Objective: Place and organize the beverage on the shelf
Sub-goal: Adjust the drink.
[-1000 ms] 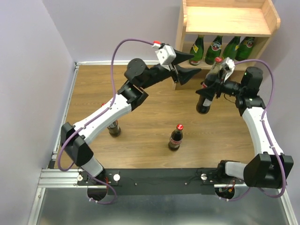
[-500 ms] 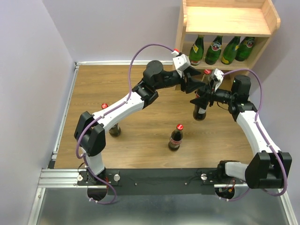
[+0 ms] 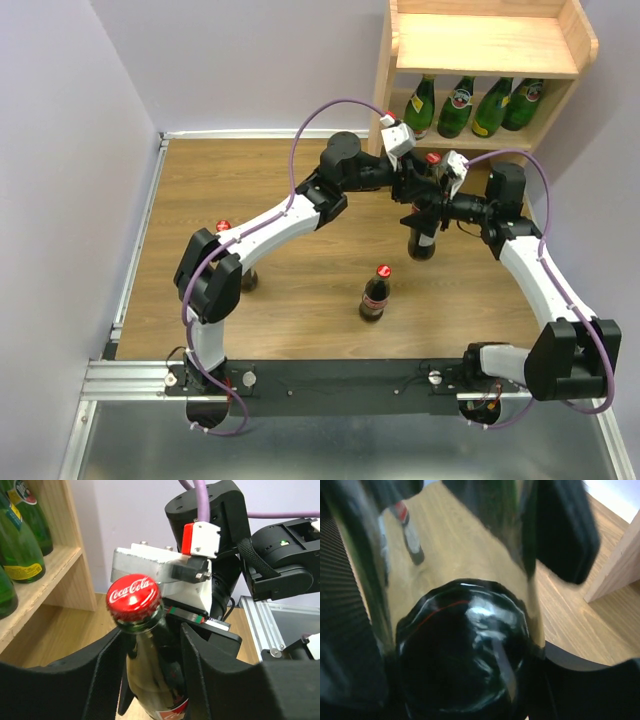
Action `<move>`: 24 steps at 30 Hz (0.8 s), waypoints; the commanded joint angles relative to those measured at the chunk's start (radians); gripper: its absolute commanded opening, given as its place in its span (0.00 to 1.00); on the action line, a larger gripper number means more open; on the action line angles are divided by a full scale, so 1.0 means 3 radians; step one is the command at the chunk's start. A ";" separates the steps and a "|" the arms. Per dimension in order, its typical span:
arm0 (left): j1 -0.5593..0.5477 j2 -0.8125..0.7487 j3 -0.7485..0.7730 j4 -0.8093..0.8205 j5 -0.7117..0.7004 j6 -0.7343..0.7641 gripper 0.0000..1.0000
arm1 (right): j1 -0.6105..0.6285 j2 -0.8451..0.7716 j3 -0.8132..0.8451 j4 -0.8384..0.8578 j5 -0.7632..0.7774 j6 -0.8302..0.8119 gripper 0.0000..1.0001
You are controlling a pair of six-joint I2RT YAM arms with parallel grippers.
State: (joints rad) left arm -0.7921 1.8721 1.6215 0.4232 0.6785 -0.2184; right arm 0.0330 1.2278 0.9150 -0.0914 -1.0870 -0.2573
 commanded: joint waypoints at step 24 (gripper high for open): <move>-0.0054 -0.0022 -0.0118 0.0174 -0.0282 0.0334 0.00 | 0.0038 0.0473 -0.0048 0.0422 -0.0022 -0.0216 0.18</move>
State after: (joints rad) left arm -0.7815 1.9003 1.6073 0.4225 0.6281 -0.2607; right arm 0.0322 1.3399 0.8795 -0.0113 -1.0889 -0.3672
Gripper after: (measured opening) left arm 0.371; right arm 0.702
